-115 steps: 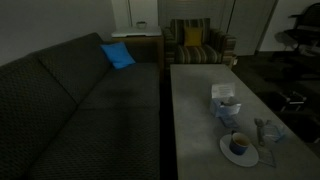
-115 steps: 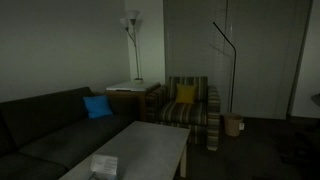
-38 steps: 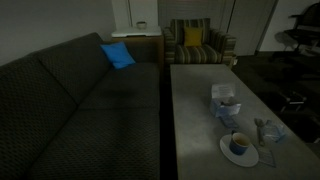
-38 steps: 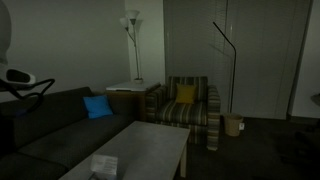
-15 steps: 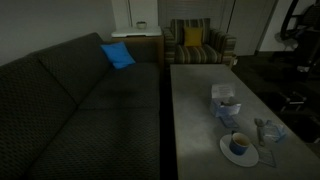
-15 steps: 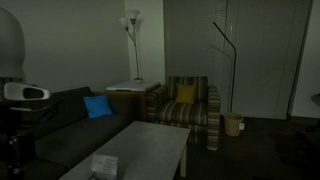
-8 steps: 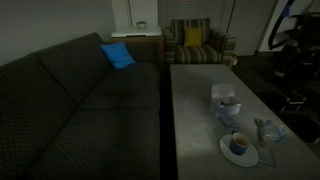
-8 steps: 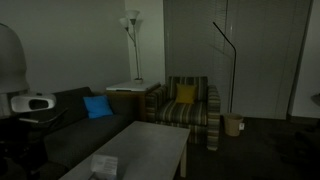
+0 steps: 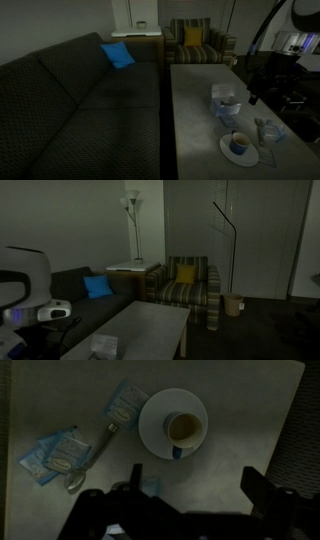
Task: Move mug from the white plate to the table
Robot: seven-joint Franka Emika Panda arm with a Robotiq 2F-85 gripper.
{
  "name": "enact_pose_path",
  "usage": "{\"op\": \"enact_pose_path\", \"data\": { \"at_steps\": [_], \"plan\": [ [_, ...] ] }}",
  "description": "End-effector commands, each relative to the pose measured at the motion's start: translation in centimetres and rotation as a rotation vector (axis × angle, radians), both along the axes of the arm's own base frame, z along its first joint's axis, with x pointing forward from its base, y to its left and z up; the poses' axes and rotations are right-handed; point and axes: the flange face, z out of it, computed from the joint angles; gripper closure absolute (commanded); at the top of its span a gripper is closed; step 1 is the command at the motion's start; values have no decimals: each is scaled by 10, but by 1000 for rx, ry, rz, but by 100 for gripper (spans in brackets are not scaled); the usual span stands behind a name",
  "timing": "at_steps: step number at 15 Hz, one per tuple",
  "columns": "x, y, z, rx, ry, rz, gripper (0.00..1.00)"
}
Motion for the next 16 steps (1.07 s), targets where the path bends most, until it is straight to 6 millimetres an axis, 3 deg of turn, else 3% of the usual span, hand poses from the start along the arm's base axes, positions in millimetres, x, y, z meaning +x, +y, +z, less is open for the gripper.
{"op": "enact_pose_path", "data": {
  "at_steps": [1,2,4,7,16],
  "plan": [
    [22,0,-30,15,88,10,0],
    [9,2,-22,8,49,2,0],
    [17,2,-32,13,70,2,0],
    [18,4,-32,-4,64,-8,0],
    [39,1,-103,-2,11,-89,0]
  ]
}}
